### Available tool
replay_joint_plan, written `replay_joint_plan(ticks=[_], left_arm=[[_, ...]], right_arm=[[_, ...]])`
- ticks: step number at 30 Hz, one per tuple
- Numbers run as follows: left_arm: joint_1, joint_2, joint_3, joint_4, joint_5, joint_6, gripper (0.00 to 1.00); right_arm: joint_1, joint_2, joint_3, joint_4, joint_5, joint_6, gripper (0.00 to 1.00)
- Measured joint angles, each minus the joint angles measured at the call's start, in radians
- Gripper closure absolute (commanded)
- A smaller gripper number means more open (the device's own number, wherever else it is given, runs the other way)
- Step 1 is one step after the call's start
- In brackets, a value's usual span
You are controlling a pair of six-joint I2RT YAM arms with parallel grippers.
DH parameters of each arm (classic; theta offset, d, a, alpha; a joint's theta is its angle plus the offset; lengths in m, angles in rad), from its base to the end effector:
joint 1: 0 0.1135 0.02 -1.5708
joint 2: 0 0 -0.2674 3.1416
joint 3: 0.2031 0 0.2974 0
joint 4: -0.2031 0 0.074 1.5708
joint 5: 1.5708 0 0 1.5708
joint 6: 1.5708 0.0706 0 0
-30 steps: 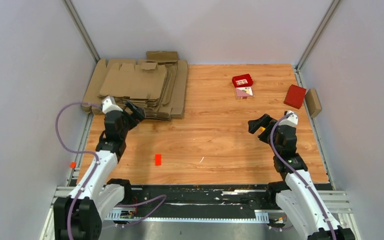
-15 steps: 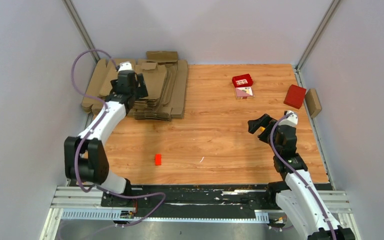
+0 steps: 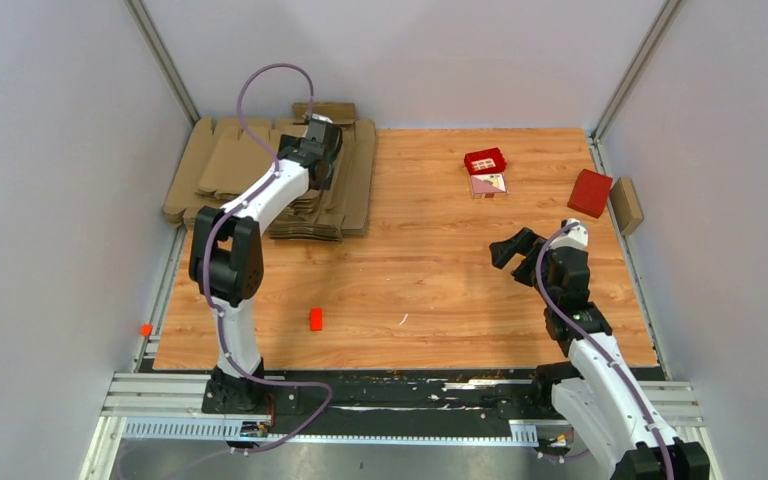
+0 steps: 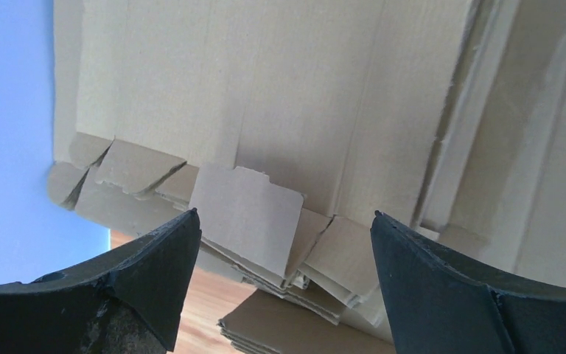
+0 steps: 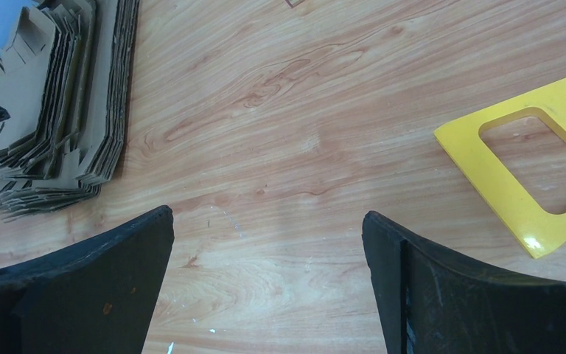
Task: Fold the paper box
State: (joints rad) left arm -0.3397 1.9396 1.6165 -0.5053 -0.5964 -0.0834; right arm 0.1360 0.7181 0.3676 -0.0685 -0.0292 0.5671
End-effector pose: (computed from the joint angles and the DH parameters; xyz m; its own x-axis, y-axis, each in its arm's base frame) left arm 0.4857 -0.1296 0.2297 -0.6855 0.1692 -0.7082 -0.1399 0.9239 0.3561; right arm 0.2423 0.0352 0.1869 -0.4270 0.4835 -0.7641 0.0799 0.8619 0.5007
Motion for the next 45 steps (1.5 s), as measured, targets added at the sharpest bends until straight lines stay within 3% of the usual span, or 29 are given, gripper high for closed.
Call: replay_joint_plan(ticks=[6, 9, 14, 17, 20, 26, 29, 36, 45], left_arm=[[0.006, 0.100, 0.061, -0.077, -0.082, 0.026, 0.08], [0.007, 0.127, 0.082, -0.098, -0.116, 0.030, 0.15], [0.015, 0.138, 0.097, -0.121, -0.157, 0.026, 0.36], [0.024, 0.138, 0.098, -0.129, -0.171, 0.017, 0.55], [0.032, 0.137, 0.095, -0.125, -0.182, 0.007, 0.66], [0.035, 0.088, 0.019, -0.075, -0.196, 0.002, 0.79], [0.034, 0.077, 0.006, -0.057, -0.207, -0.002, 0.99], [0.032, 0.026, -0.049, -0.026, -0.217, -0.016, 1.00], [-0.065, -0.254, -0.193, 0.043, -0.220, -0.019, 1.00]], right_arm=[[0.000, 0.002, 0.000, 0.007, -0.014, 0.000, 0.01], [0.000, 0.002, 0.000, 0.008, -0.021, 0.000, 0.02], [0.000, 0.001, 0.000, 0.016, -0.026, 0.000, 0.04], [0.000, 0.001, 0.000, 0.018, -0.027, 0.000, 0.04], [0.000, 0.001, 0.000, 0.020, -0.029, 0.000, 0.05], [0.000, 0.000, 0.000, 0.021, -0.029, 0.000, 0.05], [0.000, 0.000, 0.000, 0.021, -0.029, 0.000, 0.05], [0.000, 0.001, 0.000, 0.021, -0.032, 0.000, 0.05], [0.000, 0.019, 0.000, 0.035, -0.059, 0.000, 0.06]])
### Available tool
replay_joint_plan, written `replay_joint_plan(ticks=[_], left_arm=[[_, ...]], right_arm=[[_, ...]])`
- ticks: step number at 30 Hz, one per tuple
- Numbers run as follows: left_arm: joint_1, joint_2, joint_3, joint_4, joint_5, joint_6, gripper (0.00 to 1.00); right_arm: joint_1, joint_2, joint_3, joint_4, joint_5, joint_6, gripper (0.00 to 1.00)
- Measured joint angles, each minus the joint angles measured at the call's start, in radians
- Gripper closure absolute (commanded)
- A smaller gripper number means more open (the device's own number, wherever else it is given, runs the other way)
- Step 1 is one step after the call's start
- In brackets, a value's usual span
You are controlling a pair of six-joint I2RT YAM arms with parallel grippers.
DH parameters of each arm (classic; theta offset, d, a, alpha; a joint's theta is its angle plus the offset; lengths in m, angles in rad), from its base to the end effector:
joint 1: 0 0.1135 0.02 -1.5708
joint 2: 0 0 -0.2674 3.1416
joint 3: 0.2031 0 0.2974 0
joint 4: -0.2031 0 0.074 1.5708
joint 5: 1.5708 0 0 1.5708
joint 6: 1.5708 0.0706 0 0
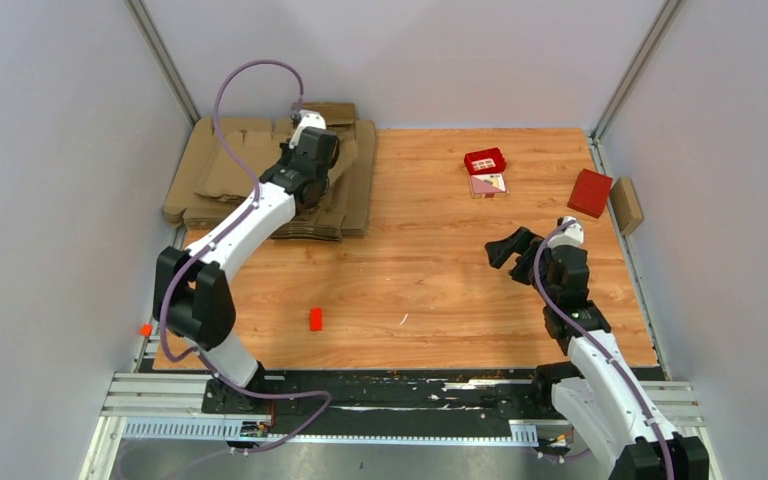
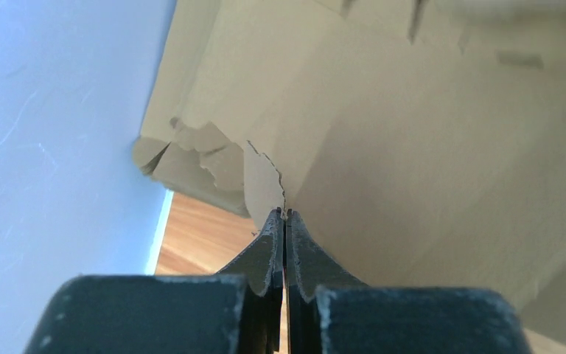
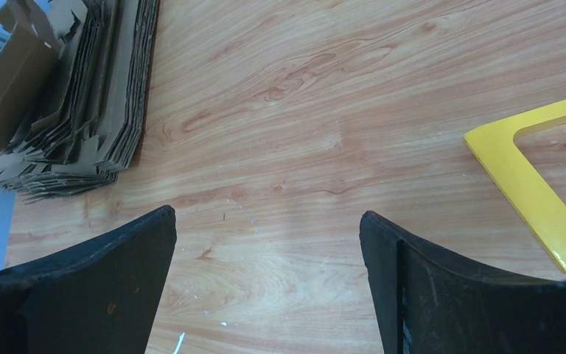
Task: Fold the paper box
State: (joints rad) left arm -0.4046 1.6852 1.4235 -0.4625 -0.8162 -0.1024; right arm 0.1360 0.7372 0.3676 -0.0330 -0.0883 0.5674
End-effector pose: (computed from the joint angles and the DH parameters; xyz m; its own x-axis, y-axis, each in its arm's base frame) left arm 0.4239 -0.1256 0.2807 -0.5821 0.1731 -0.7944 -0.2930 0.8667 0.4036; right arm 0.2450 0.0398 0.1874 -0.4431 0.4797 -0.7573 0.0270 0.8515 0.5236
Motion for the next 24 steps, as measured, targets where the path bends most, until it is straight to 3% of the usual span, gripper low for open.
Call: replay_joint_plan(ticks=[11, 15, 20, 22, 24], left_arm=[[-0.245, -0.233, -0.130, 0.026, 0.107, -0.054, 1.00], [-0.282, -0.369, -0.273, 0.100, 0.273, -0.093, 1.00], [-0.324, -0.526, -0.545, 0.305, 0.539, -0.138, 1.00], [-0.346, -0.533, -0.629, 0.373, 0.607, -0.145, 0.86], [-0.360, -0.528, -0.700, 0.426, 0.669, -0.151, 0.53]], right_arm=[[0.000, 0.017, 0.000, 0.009, -0.057, -0.006, 0.03], [0.000, 0.035, 0.006, 0.013, -0.093, -0.020, 0.02], [0.000, 0.066, 0.034, 0.015, -0.129, -0.038, 0.02], [0.000, 0.072, 0.044, 0.018, -0.145, -0.041, 0.01], [0.000, 0.075, 0.045, 0.030, -0.159, -0.043, 0.01]])
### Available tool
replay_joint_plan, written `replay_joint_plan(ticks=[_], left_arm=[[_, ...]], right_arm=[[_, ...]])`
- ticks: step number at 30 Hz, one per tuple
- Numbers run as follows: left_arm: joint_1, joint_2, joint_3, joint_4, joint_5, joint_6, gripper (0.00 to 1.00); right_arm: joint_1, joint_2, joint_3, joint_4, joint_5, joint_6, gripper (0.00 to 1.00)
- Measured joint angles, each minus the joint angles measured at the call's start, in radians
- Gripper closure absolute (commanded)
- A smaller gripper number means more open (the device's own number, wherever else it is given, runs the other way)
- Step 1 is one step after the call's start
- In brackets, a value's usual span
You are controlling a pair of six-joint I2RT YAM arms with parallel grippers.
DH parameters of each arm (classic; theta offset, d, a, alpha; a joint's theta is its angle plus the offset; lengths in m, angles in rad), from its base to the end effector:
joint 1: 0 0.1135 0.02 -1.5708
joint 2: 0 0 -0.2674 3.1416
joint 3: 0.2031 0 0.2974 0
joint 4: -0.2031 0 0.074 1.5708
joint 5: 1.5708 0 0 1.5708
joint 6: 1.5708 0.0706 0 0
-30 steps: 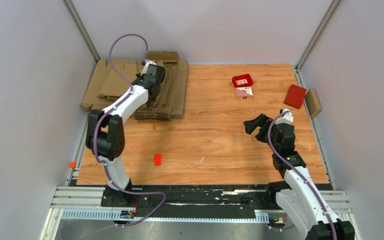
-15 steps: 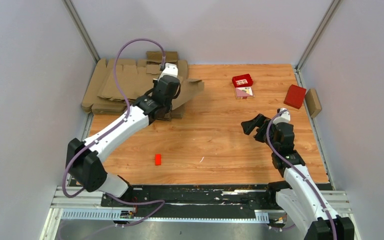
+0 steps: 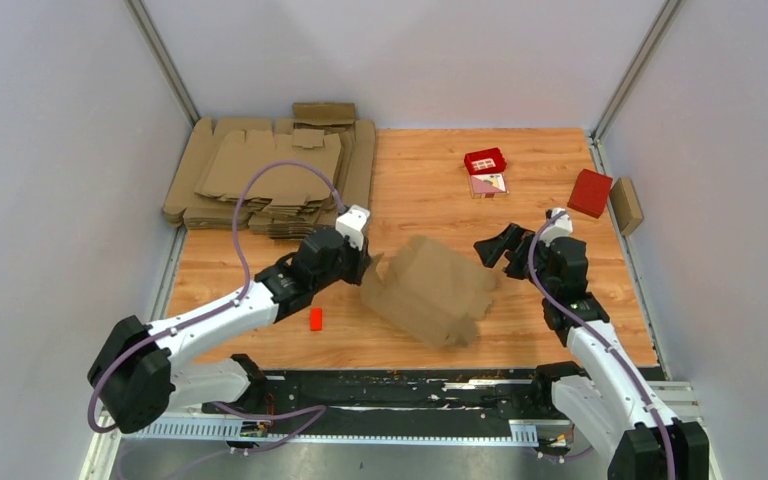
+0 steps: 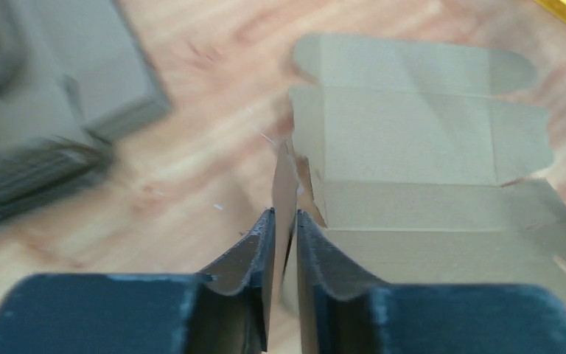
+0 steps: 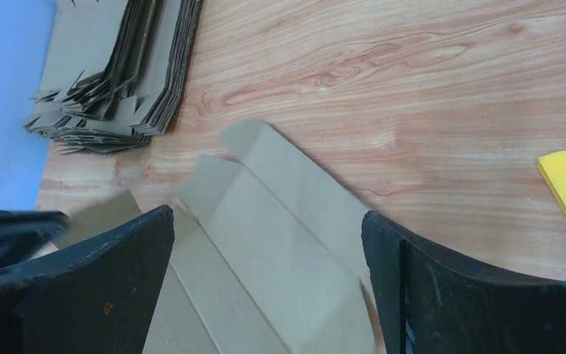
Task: Fold the paper box
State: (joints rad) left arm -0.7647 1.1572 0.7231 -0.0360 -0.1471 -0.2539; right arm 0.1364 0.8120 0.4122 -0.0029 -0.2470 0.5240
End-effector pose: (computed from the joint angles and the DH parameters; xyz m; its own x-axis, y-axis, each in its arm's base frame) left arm 0.2455 -0.2212 0.2251 -0.4647 0.1015 -0.8796 0.4895 0.8572 -0.1597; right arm 0.2540 0.0523 0.1936 -0.5136 0.4192 -0.7486 -0.1128 0.8319 0.5433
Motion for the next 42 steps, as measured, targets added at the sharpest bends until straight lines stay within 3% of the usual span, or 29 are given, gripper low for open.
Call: replay_joint_plan(ticks=[1, 3, 6, 20, 32, 42], left_arm=[[-0.007, 0.005, -0.041, 0.029, 0.042, -0.013, 0.40], [-0.011, 0.014, -0.088, 0.054, 0.098, -0.016, 0.26], [-0.012, 0.018, -0.117, 0.059, 0.139, -0.033, 0.17], [-0.012, 0.092, -0.066, -0.049, 0.116, -0.043, 0.17], [-0.012, -0.126, -0.205, -0.238, 0.115, -0.176, 0.17], [-0.012, -0.188, -0.323, -0.262, 0.180, -0.247, 0.25]], right_arm=[[0.000, 0.003, 0.000, 0.006, -0.005, -0.002, 0.01], [0.000, 0.019, 0.000, 0.014, -0.013, -0.005, 0.01], [0.000, 0.066, 0.008, 0.014, -0.023, -0.012, 0.01], [0.074, 0.388, 0.202, -0.127, 0.018, -0.104, 0.07], [0.074, 0.476, 0.223, -0.182, 0.032, -0.111, 0.08], [0.081, 0.504, 0.225, -0.179, -0.031, -0.111, 0.09]])
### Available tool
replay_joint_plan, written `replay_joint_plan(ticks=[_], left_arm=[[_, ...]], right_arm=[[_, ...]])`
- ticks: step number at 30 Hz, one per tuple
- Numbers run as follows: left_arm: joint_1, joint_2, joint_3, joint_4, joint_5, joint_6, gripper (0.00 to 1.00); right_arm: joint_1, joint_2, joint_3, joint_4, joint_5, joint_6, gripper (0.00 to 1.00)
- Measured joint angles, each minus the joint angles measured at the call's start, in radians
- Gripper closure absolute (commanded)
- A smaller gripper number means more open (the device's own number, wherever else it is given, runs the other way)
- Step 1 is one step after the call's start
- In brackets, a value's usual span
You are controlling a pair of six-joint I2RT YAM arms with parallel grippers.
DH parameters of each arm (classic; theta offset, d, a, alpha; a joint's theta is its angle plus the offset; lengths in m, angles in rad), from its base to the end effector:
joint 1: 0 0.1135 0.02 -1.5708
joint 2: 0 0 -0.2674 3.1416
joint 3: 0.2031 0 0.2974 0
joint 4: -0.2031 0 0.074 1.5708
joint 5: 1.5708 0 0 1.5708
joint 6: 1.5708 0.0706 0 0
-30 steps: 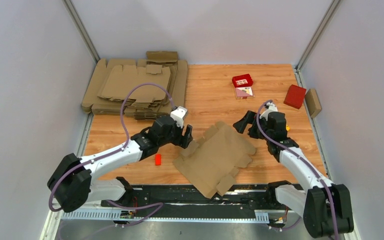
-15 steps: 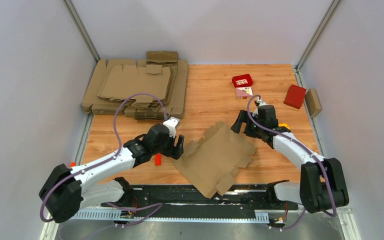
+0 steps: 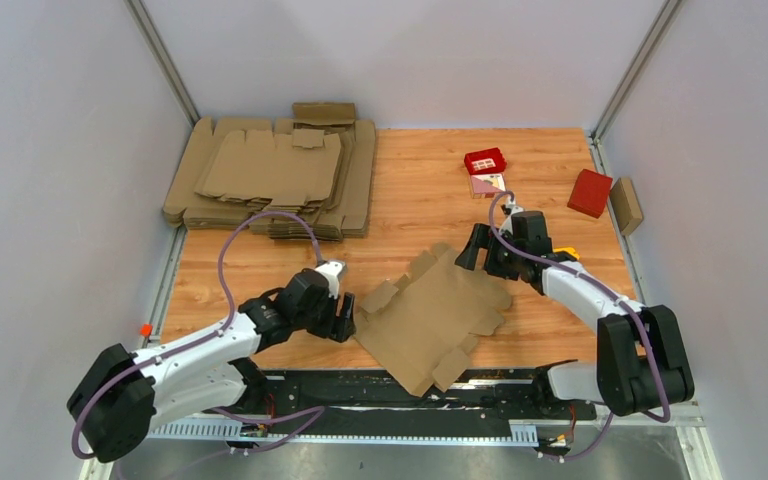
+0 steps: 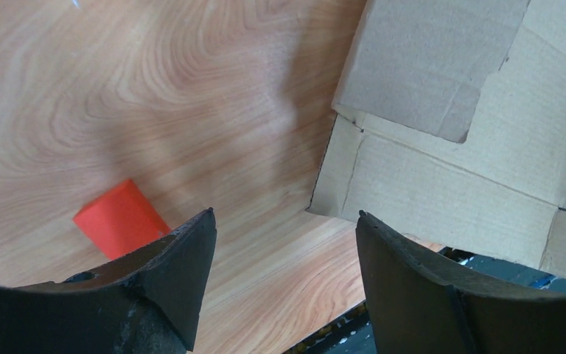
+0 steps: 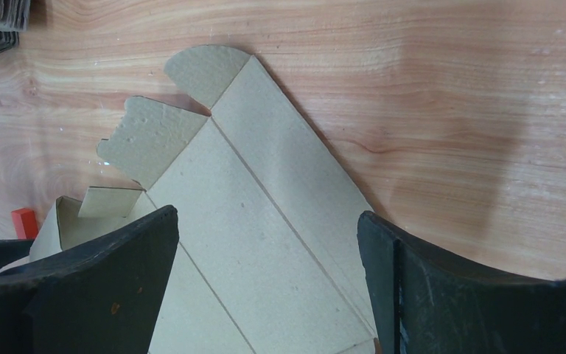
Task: Fold the paper box
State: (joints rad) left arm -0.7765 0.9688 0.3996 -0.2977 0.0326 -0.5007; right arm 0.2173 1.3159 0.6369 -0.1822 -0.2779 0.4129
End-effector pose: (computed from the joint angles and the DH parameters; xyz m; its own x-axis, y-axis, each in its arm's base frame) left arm 0.1695 -0.1697 0.1172 -0.8205 0.1335 -0.5558 0.3666 0.8689 -0.3325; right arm 0.2979 0.0856 0.1284 -0.8318 0.2115 -0.5133 -0.0525 0.8904 0.4521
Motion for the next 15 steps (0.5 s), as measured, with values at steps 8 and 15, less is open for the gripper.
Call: replay_joint_plan(ticks=[8, 15], left_arm=[[0.000, 0.080, -0.021, 0.124, 0.082, -0.041, 0.55], [0.000, 0.111, -0.027, 0.235, 0.128, -0.073, 1.00]], right_arm=[[0.003, 0.000, 0.000, 0.000, -0.005, 0.000, 0.09], [0.003, -0.003, 0.000, 0.002, -0.011, 0.000, 0.09]])
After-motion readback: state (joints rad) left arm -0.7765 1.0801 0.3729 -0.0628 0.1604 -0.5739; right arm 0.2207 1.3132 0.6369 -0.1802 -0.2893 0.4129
